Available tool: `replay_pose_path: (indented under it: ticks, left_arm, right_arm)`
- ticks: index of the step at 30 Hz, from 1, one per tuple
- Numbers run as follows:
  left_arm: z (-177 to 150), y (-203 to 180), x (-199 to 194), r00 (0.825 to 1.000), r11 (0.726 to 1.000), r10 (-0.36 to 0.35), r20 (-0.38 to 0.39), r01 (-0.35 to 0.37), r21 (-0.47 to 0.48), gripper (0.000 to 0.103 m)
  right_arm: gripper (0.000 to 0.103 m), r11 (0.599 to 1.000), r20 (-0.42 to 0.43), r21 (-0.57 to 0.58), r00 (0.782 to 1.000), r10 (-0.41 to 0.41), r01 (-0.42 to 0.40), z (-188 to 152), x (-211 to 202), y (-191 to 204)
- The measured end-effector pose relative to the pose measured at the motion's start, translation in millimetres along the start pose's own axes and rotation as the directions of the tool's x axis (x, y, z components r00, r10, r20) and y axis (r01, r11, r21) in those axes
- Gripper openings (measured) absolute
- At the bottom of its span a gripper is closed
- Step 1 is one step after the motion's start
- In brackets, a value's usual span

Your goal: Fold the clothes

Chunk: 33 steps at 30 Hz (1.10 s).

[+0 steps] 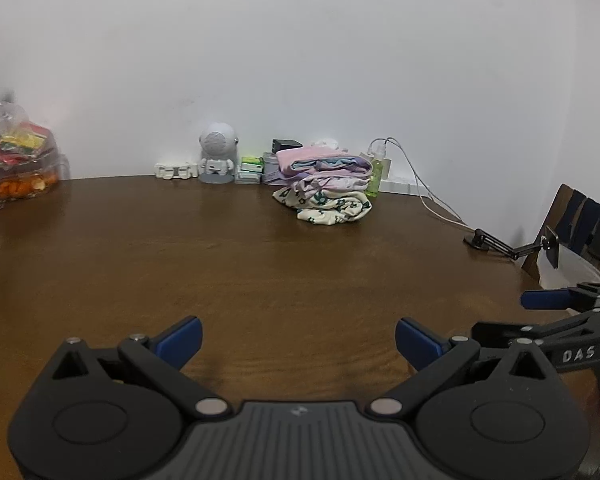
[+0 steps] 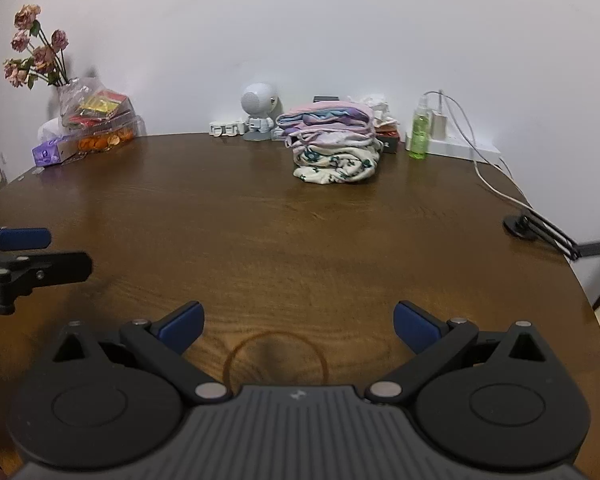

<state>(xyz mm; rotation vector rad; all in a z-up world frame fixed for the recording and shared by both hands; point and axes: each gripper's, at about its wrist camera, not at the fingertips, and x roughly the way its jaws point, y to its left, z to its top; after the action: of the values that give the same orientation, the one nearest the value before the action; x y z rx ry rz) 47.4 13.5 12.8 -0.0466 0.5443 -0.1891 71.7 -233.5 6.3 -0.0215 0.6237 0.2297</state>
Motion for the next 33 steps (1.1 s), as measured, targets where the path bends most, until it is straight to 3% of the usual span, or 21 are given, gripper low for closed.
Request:
replay_pose_path:
  ticks: [13, 33]
  left_arm:
    - [-47, -8, -34, 1.0, 0.999, 0.006, -0.01, -0.006, -0.048, 0.103]
    - [-73, -19, -52, 0.991, 0.991, 0.127, -0.033, -0.128, -0.039, 0.103]
  right_arm:
    - [0.103, 0.998, 0.006, 0.043, 0.999, 0.051, -0.051, -43, -24, 17]
    - [0.103, 0.995, 0.062, 0.013, 0.993, 0.102, -0.103, -71, -45, 39]
